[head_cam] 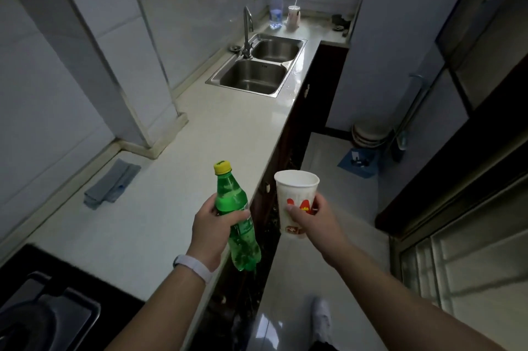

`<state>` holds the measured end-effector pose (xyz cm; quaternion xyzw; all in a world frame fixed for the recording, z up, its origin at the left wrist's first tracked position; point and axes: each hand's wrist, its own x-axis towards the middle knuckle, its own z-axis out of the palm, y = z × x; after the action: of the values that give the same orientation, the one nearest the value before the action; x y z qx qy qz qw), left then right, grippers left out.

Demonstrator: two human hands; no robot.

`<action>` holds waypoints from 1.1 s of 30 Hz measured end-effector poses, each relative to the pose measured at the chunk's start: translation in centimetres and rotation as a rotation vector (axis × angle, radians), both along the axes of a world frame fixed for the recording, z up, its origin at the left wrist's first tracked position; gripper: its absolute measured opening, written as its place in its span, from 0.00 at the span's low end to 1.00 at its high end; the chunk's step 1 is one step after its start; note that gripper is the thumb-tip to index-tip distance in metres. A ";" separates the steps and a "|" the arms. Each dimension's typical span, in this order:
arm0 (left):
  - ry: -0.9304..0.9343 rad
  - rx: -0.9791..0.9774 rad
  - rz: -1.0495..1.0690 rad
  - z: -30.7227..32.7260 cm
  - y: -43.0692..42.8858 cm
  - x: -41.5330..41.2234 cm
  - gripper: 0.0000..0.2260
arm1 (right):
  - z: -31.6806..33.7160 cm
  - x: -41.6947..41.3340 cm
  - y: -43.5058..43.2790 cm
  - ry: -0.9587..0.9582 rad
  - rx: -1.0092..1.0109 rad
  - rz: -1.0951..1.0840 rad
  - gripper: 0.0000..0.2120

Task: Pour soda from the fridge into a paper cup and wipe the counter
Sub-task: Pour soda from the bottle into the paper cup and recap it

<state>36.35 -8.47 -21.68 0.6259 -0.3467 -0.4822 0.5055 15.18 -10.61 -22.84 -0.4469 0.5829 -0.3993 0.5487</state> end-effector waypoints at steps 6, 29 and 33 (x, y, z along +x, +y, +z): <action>-0.016 0.049 0.073 0.7 -6.7 -6.3 0.16 | 1.7 -4.7 -8.2 -0.049 -0.051 0.127 0.23; 0.060 0.033 0.431 -1.8 -19.3 -4.5 0.17 | 0.1 -3.0 -27.6 0.038 0.003 0.467 0.19; 0.105 0.003 0.464 -1.9 -23.0 -0.6 0.16 | -0.2 0.3 -31.9 0.085 -0.001 0.506 0.21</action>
<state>35.76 -31.45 -23.59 0.6636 -0.1660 -0.3856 0.6192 15.51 -42.53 -22.99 -0.5953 0.4748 -0.2302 0.6060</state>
